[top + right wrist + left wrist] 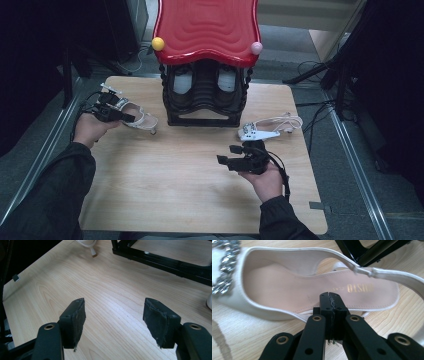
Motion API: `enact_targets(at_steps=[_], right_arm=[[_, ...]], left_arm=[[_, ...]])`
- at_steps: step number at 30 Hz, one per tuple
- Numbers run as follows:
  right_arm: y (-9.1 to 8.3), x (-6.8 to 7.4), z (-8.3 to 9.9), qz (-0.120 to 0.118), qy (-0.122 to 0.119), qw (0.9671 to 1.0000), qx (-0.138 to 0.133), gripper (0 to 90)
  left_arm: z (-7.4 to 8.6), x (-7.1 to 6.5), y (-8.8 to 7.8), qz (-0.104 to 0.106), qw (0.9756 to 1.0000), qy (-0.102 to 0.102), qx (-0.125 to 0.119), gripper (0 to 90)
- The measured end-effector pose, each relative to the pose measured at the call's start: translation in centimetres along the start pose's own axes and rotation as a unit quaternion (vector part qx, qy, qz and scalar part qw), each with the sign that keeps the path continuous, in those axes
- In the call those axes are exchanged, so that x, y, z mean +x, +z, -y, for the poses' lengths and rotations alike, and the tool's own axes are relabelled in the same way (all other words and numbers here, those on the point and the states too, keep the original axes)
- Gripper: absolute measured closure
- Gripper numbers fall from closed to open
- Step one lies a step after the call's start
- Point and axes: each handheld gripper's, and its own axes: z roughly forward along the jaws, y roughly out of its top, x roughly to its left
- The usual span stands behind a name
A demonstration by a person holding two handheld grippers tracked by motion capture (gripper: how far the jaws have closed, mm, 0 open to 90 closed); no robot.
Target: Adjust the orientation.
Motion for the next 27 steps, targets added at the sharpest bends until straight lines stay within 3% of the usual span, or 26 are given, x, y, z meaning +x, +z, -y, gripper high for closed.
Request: enact_targets(at_steps=[13,16,22,27], right_arm=[[-0.2,0.0,0.2,0.006,0.004,1.0000,0.001,35.3],[-0.2,0.0,0.3,0.008,0.005,1.0000,0.002,35.3],[-0.4,-0.1,0.5,0.011,0.009,0.9999,0.002,35.2],[-0.3,-0.1,0.5,0.010,0.009,0.9999,0.000,35.2]], left_arm=[[0.5,1.5,-0.5,-0.019,0.9995,-0.024,0.001,89.9],[0.3,1.7,-0.7,-0.026,0.9994,-0.021,0.005,89.8],[0.2,1.6,-0.8,-0.028,0.9992,-0.027,-0.003,87.6],[0.2,0.9,-1.6,-0.035,0.9988,-0.026,-0.022,78.6]])
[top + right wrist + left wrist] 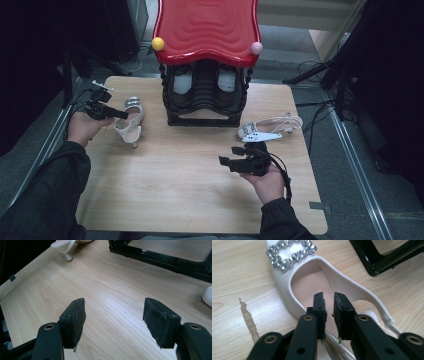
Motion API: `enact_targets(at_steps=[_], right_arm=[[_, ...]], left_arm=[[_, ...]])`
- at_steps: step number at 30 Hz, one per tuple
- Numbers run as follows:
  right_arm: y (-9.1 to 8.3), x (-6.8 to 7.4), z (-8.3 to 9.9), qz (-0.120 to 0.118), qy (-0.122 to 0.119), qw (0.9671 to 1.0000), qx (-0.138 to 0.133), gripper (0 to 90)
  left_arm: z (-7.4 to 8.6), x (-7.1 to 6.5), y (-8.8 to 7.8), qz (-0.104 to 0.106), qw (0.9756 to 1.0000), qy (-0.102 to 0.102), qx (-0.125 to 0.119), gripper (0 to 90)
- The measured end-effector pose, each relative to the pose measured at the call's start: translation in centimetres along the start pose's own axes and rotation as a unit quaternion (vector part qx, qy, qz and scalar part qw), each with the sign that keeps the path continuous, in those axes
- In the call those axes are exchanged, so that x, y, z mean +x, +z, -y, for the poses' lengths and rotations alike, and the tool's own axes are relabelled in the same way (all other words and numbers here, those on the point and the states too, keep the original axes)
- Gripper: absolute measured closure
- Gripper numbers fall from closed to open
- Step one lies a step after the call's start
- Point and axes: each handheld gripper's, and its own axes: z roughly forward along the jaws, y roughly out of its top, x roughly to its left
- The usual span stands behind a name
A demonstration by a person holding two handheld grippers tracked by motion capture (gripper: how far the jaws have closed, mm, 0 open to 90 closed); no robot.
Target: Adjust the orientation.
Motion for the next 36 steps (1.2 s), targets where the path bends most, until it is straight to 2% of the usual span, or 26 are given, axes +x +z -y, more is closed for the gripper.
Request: enact_targets(at_steps=[2,3,7,11,14,18,23,24,28,31,32,35,36], right_arm=[[0.1,0.0,0.0,-0.001,-0.002,1.0000,0.002,35.3],[0.1,0.0,0.0,-0.001,-0.002,1.0000,0.002,35.3],[0.1,0.1,-0.1,-0.002,-0.002,1.0000,0.003,35.3],[0.3,0.1,-0.2,-0.004,-0.006,1.0000,0.003,35.2],[0.4,0.2,-0.2,-0.004,-0.004,1.0000,0.005,35.3],[0.5,0.1,-0.1,-0.005,-0.006,0.9999,0.008,35.3],[0.5,0.1,-0.1,-0.004,-0.006,0.9999,0.008,35.2],[0.5,0.1,-0.1,-0.003,-0.006,0.9999,0.008,35.2],[0.5,0.1,0.0,-0.001,-0.003,0.9999,0.010,35.2],[0.5,0.1,0.2,0.000,-0.003,0.9999,0.010,35.3],[0.5,0.1,0.3,0.001,-0.004,0.9999,0.010,35.2],[0.4,0.1,0.4,0.003,-0.002,0.9999,0.010,35.2],[0.3,0.0,0.4,0.003,0.000,0.9999,0.010,35.2]], left_arm=[[0.1,0.0,-0.4,-0.004,1.0000,-0.005,-0.006,71.8],[0.1,0.0,-0.6,-0.005,1.0000,-0.006,-0.005,71.8],[0.7,-0.2,-0.9,-0.019,0.9997,-0.012,-0.012,61.5],[1.3,-0.1,-0.8,-0.032,0.9990,-0.024,-0.017,57.1],[1.6,0.0,-0.2,-0.044,0.9986,-0.030,-0.004,54.6],[1.9,0.2,0.8,-0.047,0.9980,-0.043,-0.003,54.5],[2.1,0.5,1.8,-0.052,0.9968,-0.060,-0.002,59.7],[2.2,0.6,2.0,-0.050,0.9961,-0.073,-0.009,61.7],[2.2,1.0,2.2,-0.053,0.9961,-0.070,-0.007,71.7],[2.2,1.1,2.2,-0.047,0.9956,-0.081,-0.005,75.4],[2.2,1.2,2.2,-0.046,0.9948,-0.090,-0.006,78.3],[2.2,1.4,1.9,-0.046,0.9948,-0.091,0.002,82.6],[2.2,1.6,1.9,-0.052,0.9947,-0.088,0.001,84.3]])
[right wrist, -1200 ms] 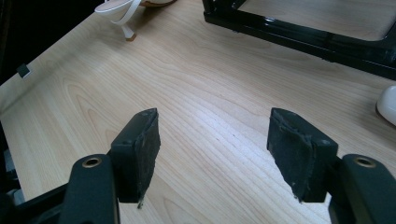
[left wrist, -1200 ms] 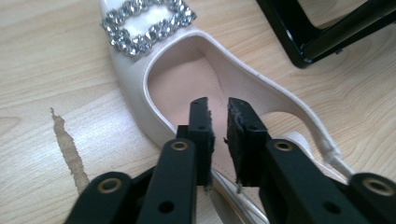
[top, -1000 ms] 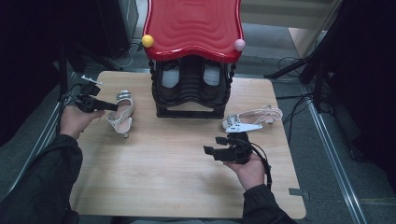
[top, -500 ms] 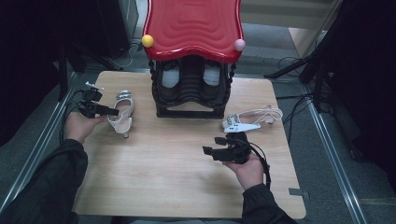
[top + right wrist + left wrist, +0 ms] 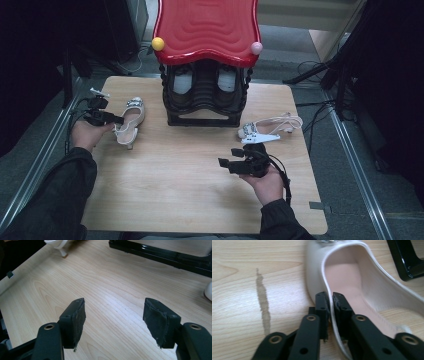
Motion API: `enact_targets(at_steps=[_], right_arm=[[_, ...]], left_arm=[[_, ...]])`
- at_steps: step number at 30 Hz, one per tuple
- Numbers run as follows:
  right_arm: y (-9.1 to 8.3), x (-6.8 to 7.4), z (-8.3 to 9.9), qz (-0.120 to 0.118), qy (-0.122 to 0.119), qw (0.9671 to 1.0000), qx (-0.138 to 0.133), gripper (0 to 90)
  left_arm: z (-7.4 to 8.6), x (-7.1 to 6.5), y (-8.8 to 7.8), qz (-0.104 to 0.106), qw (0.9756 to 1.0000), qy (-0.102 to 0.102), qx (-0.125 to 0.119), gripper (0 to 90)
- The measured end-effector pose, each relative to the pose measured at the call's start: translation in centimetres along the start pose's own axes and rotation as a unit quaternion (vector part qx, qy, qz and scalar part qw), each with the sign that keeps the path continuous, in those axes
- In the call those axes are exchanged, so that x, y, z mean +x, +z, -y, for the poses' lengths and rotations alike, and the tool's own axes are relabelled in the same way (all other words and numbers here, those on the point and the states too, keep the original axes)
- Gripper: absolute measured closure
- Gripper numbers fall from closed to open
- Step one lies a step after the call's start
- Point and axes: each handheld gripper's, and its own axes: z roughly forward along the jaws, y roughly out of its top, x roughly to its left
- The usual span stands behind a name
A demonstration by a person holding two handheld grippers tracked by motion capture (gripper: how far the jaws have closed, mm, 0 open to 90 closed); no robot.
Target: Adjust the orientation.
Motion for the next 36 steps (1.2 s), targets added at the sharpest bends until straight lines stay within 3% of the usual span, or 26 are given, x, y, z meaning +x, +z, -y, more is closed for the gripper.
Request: enact_targets(at_steps=[6,9,22,34,36], right_arm=[[-0.2,-0.3,0.1,0.005,0.006,1.0000,-0.002,35.2],[-0.2,-0.5,0.1,0.006,0.006,1.0000,-0.003,35.2],[-0.3,-0.7,-0.2,0.005,0.006,1.0000,-0.006,35.2],[-0.6,-0.9,-0.9,0.001,0.007,0.9998,-0.019,35.2],[-0.6,-1.0,-1.1,0.001,0.005,0.9997,-0.022,35.2]], left_arm=[[0.0,0.2,-0.1,0.007,0.9998,-0.018,0.004,87.3],[0.0,0.4,-0.3,0.023,0.9993,-0.029,0.005,87.4],[0.2,-2.1,-2.7,0.058,0.9983,-0.002,-0.009,87.5],[2.3,-5.5,-4.7,0.072,0.9971,0.026,-0.008,87.4],[2.7,-5.8,-4.8,0.075,0.9966,0.034,0.001,87.4]])
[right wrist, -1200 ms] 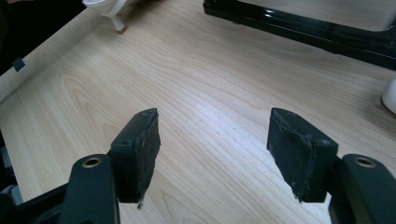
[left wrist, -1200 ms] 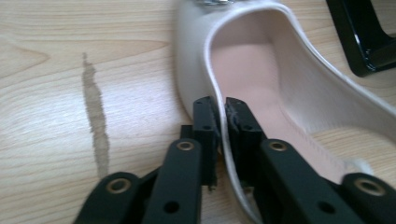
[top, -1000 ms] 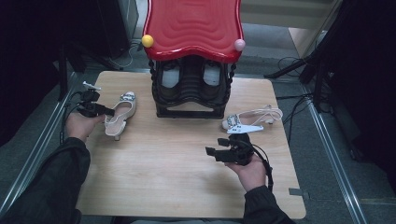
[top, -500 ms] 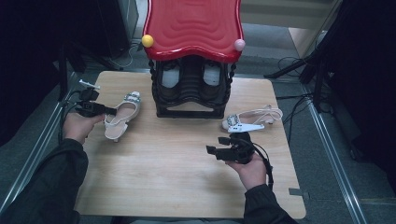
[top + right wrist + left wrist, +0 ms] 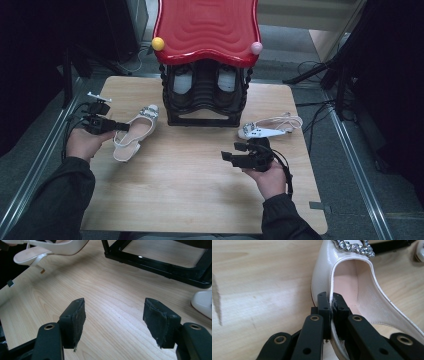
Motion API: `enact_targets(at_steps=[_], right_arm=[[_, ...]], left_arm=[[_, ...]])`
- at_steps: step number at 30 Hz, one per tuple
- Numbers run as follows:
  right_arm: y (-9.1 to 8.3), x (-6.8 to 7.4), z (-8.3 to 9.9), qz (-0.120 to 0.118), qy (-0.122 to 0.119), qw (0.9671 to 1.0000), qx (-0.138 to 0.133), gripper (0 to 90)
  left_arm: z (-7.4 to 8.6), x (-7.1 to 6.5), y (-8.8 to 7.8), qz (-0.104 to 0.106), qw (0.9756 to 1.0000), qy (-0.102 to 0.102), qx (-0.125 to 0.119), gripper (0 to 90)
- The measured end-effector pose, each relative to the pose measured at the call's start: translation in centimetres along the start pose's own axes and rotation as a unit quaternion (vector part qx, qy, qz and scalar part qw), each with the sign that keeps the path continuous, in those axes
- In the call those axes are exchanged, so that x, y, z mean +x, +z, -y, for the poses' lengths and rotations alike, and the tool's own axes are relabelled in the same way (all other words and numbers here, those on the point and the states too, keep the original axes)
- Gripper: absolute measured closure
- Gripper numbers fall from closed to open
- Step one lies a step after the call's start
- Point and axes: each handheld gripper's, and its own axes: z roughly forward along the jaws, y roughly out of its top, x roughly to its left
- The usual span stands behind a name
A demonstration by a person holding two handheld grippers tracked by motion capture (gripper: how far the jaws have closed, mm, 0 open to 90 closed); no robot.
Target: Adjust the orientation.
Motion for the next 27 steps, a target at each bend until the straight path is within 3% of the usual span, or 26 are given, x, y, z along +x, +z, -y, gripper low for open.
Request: enact_targets(at_steps=[9,15,27], right_arm=[[-0.4,-0.4,-0.3,0.008,-0.003,0.9999,-0.008,35.2],[0.1,-0.4,-0.6,0.006,-0.006,1.0000,-0.004,35.3],[0.8,-0.2,-0.8,0.004,-0.011,0.9999,0.004,35.3]], left_arm=[[2.1,-2.5,0.0,0.027,0.9996,0.003,-0.004,87.3],[3.1,-3.7,0.4,0.029,0.9995,0.011,0.002,87.3],[4.0,-6.7,1.9,0.057,0.9977,0.032,0.017,87.1]])
